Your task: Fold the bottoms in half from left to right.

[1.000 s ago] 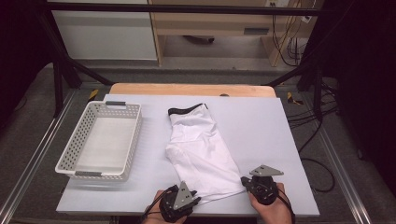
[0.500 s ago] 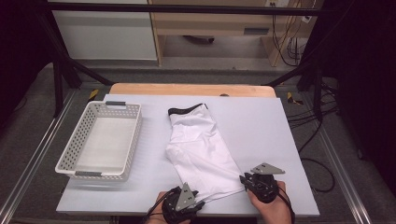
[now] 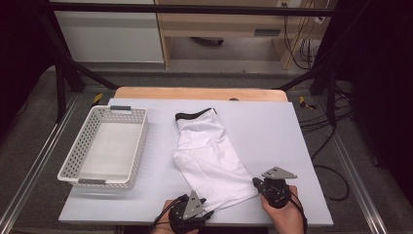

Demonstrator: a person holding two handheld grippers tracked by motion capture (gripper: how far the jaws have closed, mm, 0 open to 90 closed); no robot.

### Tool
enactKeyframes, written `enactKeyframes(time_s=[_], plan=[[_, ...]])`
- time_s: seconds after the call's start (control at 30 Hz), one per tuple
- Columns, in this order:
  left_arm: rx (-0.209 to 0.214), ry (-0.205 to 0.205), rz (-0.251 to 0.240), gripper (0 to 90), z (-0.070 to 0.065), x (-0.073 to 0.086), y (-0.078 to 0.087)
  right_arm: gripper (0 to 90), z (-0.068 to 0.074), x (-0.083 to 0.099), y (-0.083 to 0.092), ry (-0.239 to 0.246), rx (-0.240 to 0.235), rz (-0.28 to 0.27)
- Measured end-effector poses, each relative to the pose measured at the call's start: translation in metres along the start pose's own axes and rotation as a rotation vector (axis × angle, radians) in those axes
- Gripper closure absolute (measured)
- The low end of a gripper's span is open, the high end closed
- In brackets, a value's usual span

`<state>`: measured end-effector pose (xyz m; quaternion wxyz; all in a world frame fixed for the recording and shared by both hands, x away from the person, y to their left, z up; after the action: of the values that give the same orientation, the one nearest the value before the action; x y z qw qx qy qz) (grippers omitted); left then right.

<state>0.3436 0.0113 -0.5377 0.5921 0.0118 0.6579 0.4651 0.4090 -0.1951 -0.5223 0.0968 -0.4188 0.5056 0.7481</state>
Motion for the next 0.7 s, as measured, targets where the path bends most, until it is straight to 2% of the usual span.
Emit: enactKeyframes(time_s=[0.1, 0.3, 0.4, 0.53, 0.6, 0.63, 0.7], plan=[[0.003, -0.001, -0.001, 52.2, -0.001, 0.000, 0.000, 74.6, -0.001, 0.005, -0.006, -0.020, -0.021, 0.028], [0.002, -0.005, -0.002, 55.0, 0.002, 0.000, -0.001, 66.3, 0.001, 0.009, -0.008, -0.034, -0.026, 0.035], [-0.001, -0.015, -0.003, 63.5, 0.002, 0.000, -0.001, 64.7, 0.006, 0.009, -0.009, -0.021, -0.050, 0.039], [-0.022, -0.027, 0.004, 77.3, 0.005, -0.001, -0.002, 63.5, 0.007, 0.009, -0.007, -0.012, -0.051, 0.036], [-0.013, -0.009, 0.002, 83.9, 0.009, 0.000, -0.002, 60.5, 0.004, 0.006, -0.006, -0.020, -0.041, 0.015], [-0.008, -0.001, 0.001, 84.8, 0.009, 0.000, -0.002, 58.6, 0.002, 0.004, -0.006, -0.031, -0.035, 0.008], [-0.010, -0.011, 0.003, 85.6, 0.009, 0.000, -0.002, 56.7, 0.001, 0.003, -0.009, -0.026, -0.035, 0.013]])
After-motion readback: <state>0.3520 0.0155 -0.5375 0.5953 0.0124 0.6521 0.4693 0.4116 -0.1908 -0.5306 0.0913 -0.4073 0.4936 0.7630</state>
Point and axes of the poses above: each handheld gripper's, and its own axes: y roughly backward along the jaws, x roughly out of its underside, z roughly to its left, the point moved 8 cm from there along -y, roughly forward along the jaws, and after that the axes turned 8 degrees about -x, right-handed, at the moved point
